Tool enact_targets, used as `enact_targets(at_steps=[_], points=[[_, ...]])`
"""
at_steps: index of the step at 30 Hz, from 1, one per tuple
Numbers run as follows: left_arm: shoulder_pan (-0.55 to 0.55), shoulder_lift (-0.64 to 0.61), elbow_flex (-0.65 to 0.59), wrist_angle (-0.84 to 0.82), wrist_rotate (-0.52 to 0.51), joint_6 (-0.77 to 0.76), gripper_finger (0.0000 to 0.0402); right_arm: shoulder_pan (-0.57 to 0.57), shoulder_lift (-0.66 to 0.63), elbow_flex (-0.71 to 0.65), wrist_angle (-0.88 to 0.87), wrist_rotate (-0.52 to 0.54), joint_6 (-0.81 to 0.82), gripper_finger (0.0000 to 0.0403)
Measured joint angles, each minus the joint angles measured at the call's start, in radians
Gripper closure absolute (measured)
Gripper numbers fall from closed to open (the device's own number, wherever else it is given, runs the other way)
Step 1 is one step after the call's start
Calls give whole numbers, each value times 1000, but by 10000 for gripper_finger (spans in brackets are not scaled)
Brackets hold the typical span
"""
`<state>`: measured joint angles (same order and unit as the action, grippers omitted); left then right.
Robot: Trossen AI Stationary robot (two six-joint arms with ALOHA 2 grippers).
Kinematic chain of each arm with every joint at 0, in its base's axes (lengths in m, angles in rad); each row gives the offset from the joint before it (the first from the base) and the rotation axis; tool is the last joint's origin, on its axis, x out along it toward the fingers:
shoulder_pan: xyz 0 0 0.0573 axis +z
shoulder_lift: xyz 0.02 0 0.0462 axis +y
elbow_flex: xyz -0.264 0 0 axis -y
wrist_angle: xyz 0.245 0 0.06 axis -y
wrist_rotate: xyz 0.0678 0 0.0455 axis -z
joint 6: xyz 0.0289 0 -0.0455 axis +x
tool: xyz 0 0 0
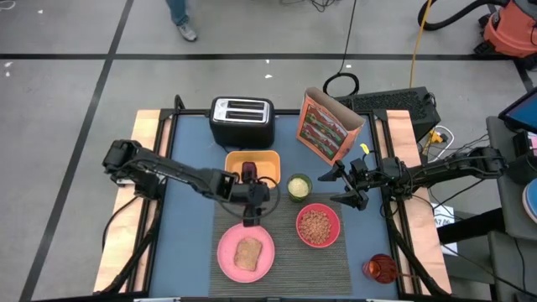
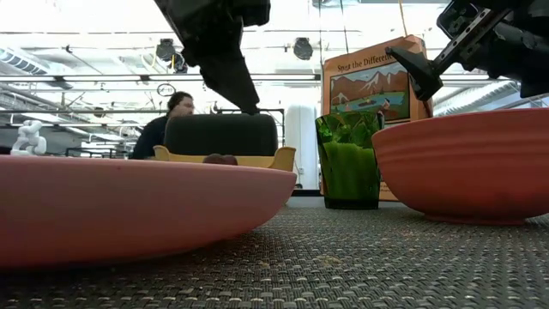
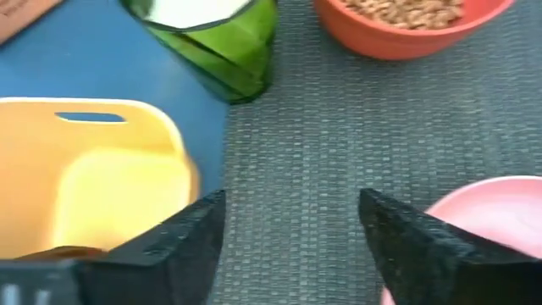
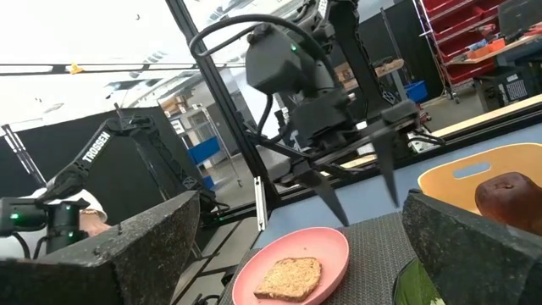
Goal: Arrange a breakfast setting
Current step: Put the red apple on the gray table mat to the top of the pink plate
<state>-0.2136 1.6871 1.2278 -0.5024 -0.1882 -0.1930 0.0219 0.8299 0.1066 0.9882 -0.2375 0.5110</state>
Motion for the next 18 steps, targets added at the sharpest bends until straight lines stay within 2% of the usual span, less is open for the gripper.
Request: enact_targets(at_steps=[7, 18], points=[[30, 0, 0, -19, -7, 79, 47, 0, 0, 0, 0, 0, 0, 3], [134, 0, 0, -21, -7, 79, 36, 0, 0, 0, 0, 0, 0, 3]])
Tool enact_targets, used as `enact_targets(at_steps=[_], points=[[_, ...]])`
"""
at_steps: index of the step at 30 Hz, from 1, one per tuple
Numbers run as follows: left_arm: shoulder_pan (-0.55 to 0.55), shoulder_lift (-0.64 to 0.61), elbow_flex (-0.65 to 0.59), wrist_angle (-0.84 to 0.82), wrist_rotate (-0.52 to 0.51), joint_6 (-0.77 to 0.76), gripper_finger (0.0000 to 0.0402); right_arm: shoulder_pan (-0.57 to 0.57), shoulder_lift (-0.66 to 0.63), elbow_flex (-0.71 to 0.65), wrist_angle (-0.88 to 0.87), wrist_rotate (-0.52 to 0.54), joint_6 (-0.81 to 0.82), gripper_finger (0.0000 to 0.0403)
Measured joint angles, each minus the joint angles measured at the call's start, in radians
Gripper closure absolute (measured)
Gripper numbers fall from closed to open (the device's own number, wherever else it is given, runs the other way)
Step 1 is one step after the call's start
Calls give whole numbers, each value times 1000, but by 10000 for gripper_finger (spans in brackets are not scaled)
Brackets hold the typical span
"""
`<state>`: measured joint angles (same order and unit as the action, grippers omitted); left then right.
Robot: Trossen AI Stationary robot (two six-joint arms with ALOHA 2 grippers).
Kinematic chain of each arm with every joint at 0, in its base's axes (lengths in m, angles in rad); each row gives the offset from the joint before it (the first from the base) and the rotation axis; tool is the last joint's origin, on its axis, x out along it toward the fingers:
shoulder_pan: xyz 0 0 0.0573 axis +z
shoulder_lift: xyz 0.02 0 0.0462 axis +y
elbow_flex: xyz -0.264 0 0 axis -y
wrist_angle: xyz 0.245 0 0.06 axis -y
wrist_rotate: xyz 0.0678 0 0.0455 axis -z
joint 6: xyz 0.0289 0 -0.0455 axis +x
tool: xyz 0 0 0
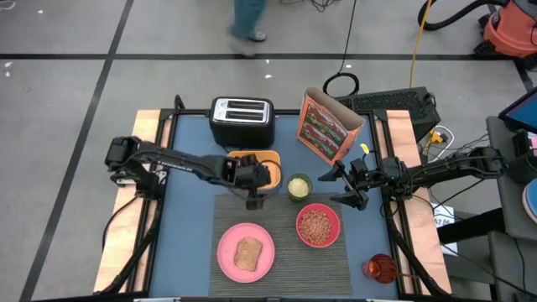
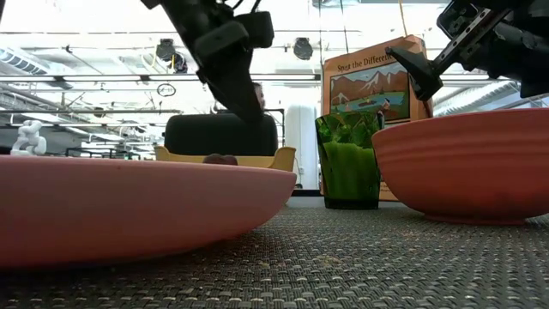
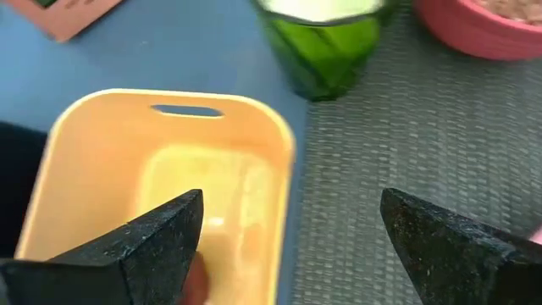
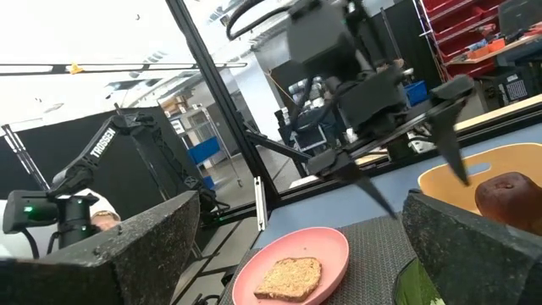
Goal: Arrange a breakfast setting
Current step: Put the red apple on the gray table mat to the top of the pink plate
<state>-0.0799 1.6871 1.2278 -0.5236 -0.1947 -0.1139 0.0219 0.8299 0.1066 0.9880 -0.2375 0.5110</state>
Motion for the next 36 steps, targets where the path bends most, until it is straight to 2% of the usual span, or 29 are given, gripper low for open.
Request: enact_targets(at_steps=[7, 17, 30, 36], points=[[91, 0, 0, -34, 0, -34, 36, 0, 0, 0, -1, 0, 0, 3], [187, 0, 0, -147, 0, -294, 36, 0, 0, 0, -55, 0, 0, 3], [198, 2, -1, -178, 1, -310, 36, 0, 0, 0, -66, 0, -1, 3], [198, 2, -66, -122, 1, -341, 36, 0, 0, 0, -66, 0, -3, 3]])
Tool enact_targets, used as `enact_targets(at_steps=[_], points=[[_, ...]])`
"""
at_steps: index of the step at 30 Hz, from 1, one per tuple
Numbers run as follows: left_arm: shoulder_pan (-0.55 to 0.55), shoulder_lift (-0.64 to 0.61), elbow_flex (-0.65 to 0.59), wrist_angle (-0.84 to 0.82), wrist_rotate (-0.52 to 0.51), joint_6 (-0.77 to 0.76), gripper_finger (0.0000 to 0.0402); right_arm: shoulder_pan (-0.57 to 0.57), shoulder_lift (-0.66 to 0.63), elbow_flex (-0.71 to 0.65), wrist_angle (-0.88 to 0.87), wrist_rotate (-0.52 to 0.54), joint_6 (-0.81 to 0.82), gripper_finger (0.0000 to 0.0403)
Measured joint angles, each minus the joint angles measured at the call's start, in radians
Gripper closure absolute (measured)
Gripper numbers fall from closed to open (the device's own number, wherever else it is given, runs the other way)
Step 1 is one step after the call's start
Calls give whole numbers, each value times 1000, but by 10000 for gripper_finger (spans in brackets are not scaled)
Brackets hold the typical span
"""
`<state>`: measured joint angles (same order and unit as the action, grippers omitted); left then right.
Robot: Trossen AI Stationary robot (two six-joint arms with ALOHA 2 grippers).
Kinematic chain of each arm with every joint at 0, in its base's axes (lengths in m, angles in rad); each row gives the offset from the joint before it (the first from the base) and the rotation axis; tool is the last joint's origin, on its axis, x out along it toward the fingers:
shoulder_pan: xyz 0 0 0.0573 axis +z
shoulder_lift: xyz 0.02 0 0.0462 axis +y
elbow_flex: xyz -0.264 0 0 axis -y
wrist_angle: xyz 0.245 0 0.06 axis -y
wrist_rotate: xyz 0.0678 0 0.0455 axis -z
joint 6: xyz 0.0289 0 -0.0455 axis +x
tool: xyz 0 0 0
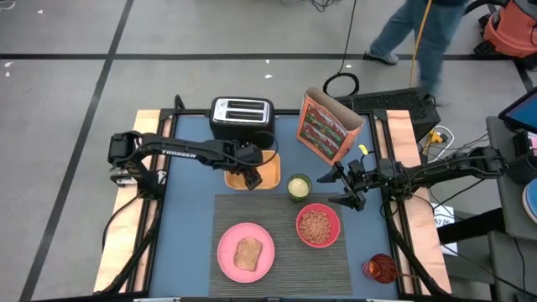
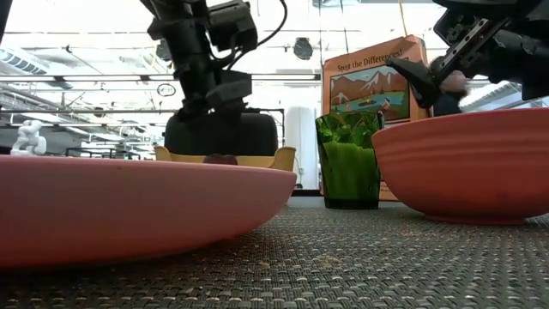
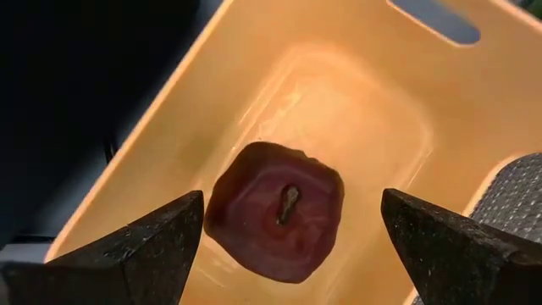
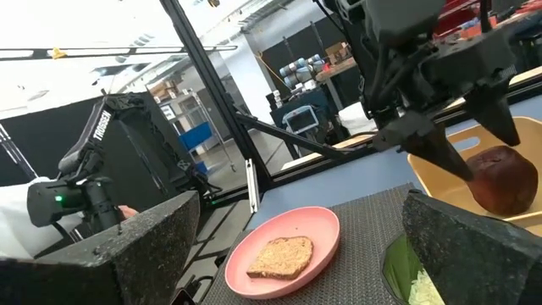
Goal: Arrange a breakfast setting
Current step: Put the red apple on the gray table mat to the top of the pink plate
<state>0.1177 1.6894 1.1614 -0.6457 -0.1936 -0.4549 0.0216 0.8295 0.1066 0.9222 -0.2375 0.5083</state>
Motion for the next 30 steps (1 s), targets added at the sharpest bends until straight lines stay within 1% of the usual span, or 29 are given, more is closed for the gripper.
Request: enact_targets(at_steps=[10, 23, 26, 30], points=[[-2, 0, -90, 67, 0, 0, 36, 0, 0, 0, 0, 0, 0, 3], [-2, 0, -94, 75, 0, 15, 38, 0, 0, 0, 0, 0, -1, 3], [-2, 0, -94, 75, 0, 15, 54, 0, 0, 0, 0, 0, -1, 3], [-2, 0, -94, 75, 0, 14, 91, 0, 0, 0, 0, 0, -1, 3]])
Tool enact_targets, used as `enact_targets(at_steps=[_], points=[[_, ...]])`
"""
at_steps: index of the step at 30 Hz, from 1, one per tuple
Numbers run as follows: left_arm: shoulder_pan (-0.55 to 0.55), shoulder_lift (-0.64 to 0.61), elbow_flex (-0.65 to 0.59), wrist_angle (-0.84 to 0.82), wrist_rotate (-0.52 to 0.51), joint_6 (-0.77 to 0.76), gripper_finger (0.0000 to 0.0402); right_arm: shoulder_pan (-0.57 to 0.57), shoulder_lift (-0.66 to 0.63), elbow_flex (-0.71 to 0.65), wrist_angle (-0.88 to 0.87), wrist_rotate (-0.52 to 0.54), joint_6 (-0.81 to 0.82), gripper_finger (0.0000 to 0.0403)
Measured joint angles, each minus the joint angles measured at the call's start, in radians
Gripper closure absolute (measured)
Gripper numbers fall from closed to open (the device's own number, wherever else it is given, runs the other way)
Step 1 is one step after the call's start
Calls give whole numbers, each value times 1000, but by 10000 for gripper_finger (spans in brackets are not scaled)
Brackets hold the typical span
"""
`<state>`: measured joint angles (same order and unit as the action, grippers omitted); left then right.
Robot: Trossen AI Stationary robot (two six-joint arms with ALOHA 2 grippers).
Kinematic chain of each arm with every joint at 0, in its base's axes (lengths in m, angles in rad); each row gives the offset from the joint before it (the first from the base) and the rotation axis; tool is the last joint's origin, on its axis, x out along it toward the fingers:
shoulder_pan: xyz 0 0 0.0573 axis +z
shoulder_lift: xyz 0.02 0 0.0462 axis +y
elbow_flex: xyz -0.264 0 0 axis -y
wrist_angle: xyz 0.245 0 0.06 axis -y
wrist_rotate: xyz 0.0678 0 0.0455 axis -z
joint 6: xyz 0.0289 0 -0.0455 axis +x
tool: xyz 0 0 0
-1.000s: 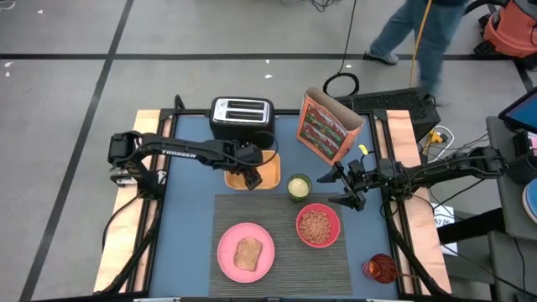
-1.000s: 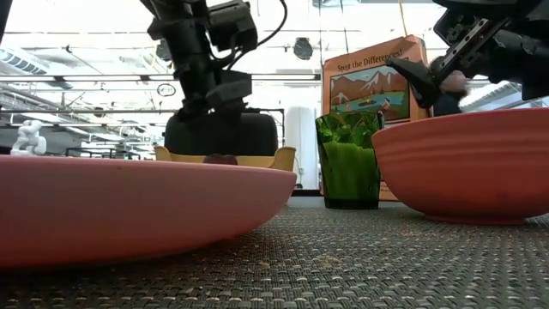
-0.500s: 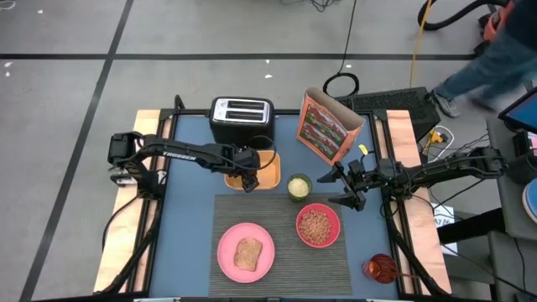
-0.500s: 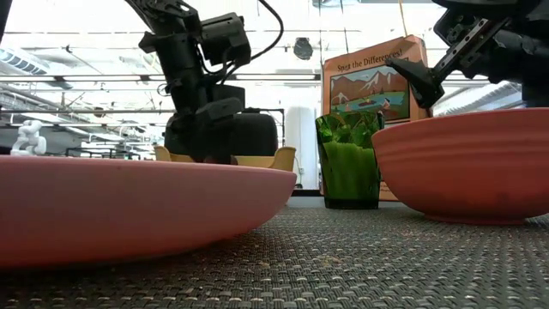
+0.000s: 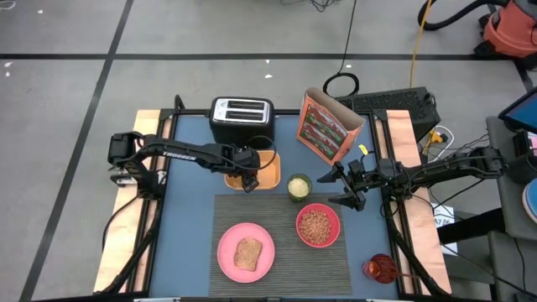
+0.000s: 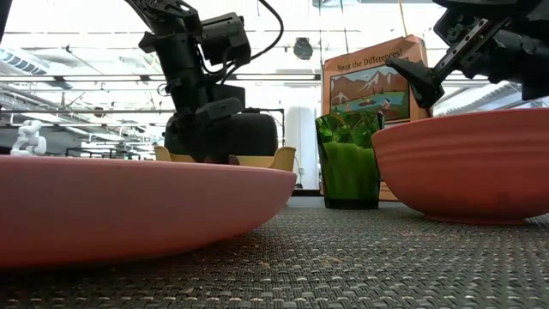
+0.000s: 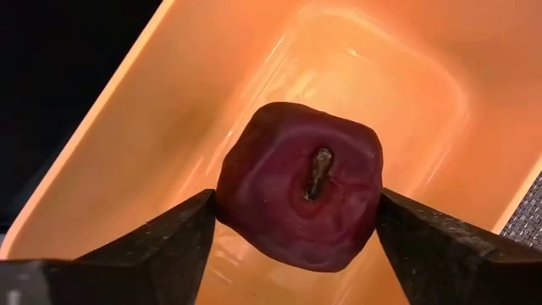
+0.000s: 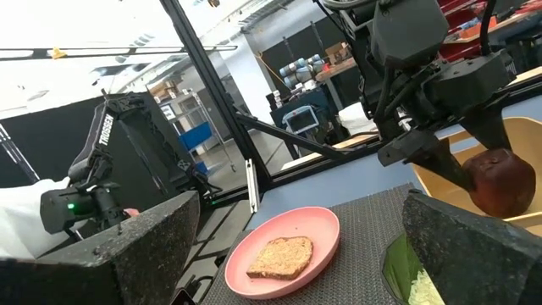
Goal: Arrange a breakfast setting
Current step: Put the red apple on the gray table mat to the top of the pink plate
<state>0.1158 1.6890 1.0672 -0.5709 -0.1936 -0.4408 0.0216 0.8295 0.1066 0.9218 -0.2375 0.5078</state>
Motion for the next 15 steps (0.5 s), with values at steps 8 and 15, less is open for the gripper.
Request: enact_targets(at_steps=[8, 15], points=[[0, 0, 0, 0, 0, -2, 138, 0, 0, 0, 0, 0, 0, 3], [0, 0, 0, 0, 0, -2, 142, 0, 0, 0, 0, 0, 0, 3]])
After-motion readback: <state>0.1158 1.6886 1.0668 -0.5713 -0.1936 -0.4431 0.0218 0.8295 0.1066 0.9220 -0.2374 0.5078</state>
